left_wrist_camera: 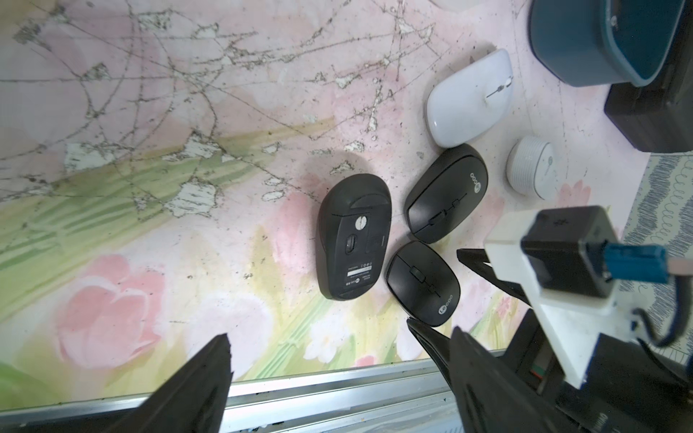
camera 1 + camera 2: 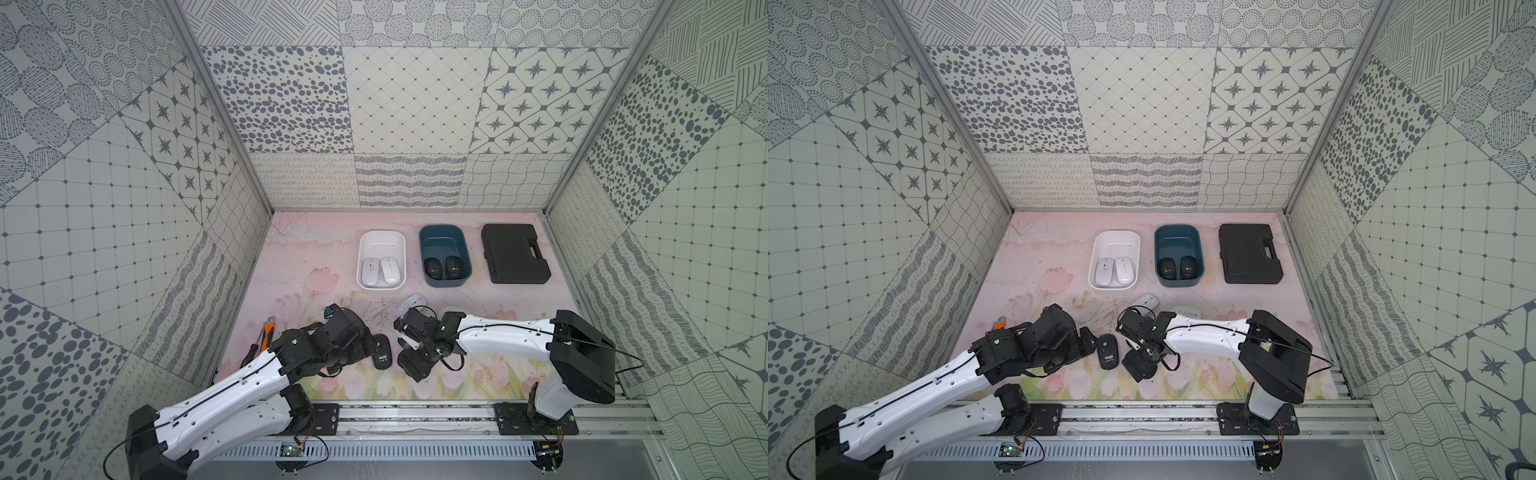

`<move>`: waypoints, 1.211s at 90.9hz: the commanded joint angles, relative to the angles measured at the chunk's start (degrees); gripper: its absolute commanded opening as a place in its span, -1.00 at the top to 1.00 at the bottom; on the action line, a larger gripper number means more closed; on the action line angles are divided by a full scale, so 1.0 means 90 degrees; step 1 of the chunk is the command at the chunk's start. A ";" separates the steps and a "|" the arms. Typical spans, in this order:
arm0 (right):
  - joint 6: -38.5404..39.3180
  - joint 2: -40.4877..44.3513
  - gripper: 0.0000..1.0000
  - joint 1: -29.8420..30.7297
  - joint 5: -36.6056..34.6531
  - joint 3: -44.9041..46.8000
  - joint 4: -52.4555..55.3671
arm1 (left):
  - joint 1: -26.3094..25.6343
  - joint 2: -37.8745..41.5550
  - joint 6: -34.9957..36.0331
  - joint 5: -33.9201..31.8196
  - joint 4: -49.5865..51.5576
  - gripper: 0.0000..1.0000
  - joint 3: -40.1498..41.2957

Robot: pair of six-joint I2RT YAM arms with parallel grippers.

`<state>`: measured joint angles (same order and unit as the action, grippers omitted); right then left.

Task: Place the mice by color into the storage box
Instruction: Pick up the mouse from the center of the board.

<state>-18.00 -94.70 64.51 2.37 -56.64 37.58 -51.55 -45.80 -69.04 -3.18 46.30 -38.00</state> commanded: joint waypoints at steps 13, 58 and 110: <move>-0.0174 -0.0320 -0.79 0.0181 -0.0393 -0.0227 -0.0062 | 0.0065 0.0382 0.0108 -0.0541 0.0858 -0.89 -0.0229; -0.0576 -0.0479 -0.44 0.0313 -0.0844 -0.0162 -0.0124 | 0.0071 0.0451 0.0172 -0.0632 0.0938 -0.90 -0.0193; -0.1213 0.0867 -0.33 0.0320 -0.1006 -0.0418 0.0172 | 0.0068 0.0452 0.0219 -0.0661 0.0886 -0.91 -0.0085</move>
<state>-26.61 -89.86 67.33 -5.67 -57.87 38.28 -51.40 -41.87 -68.40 -7.86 52.93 -39.07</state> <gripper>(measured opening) 0.680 0.952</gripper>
